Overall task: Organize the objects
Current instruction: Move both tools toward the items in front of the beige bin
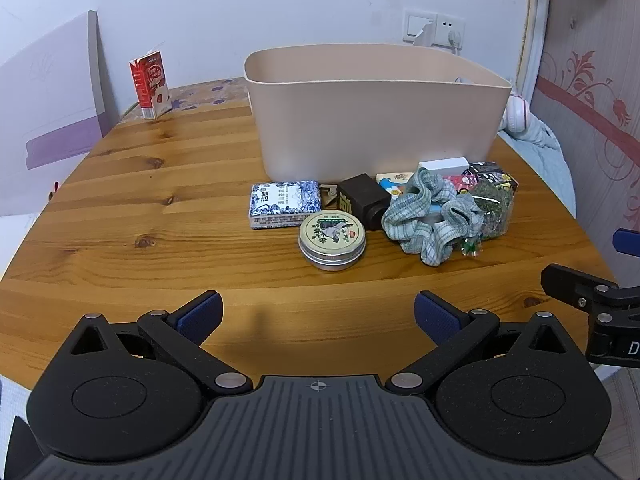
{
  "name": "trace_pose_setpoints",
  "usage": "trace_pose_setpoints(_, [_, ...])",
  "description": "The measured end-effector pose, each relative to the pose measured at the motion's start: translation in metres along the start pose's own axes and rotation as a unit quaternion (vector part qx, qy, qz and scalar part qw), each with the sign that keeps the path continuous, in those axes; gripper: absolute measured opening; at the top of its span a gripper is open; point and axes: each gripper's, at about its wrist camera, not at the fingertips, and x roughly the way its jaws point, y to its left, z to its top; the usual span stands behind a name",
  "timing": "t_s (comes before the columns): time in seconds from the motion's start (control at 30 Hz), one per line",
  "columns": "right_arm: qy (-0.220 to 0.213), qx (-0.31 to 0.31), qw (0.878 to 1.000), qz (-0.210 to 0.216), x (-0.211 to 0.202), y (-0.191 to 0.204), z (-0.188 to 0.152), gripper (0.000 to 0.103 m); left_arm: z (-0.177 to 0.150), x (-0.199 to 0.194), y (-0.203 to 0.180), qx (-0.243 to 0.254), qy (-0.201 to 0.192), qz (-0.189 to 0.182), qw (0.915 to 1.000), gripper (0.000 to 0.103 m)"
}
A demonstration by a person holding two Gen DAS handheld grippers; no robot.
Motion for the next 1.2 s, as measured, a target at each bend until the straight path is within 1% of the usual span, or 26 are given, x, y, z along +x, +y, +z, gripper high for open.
trace_pose_setpoints(0.3, [0.007, -0.006, 1.000, 0.002, 0.004, 0.002, 0.000, 0.103, 0.002, 0.006, 0.001, 0.000, 0.006, 0.003, 1.0000, 0.103])
trace_pose_setpoints(0.73, [0.012, -0.008, 1.000, 0.002, 0.008, 0.003, 0.001, 0.103, 0.002, 0.009, 0.001, 0.000, 0.005, 0.007, 1.0000, 0.103])
trace_pose_setpoints(1.2, [0.008, -0.007, 1.000, -0.001, 0.015, -0.002, 0.005, 0.103, 0.007, 0.020, 0.004, 0.001, 0.001, 0.014, 0.9999, 0.103])
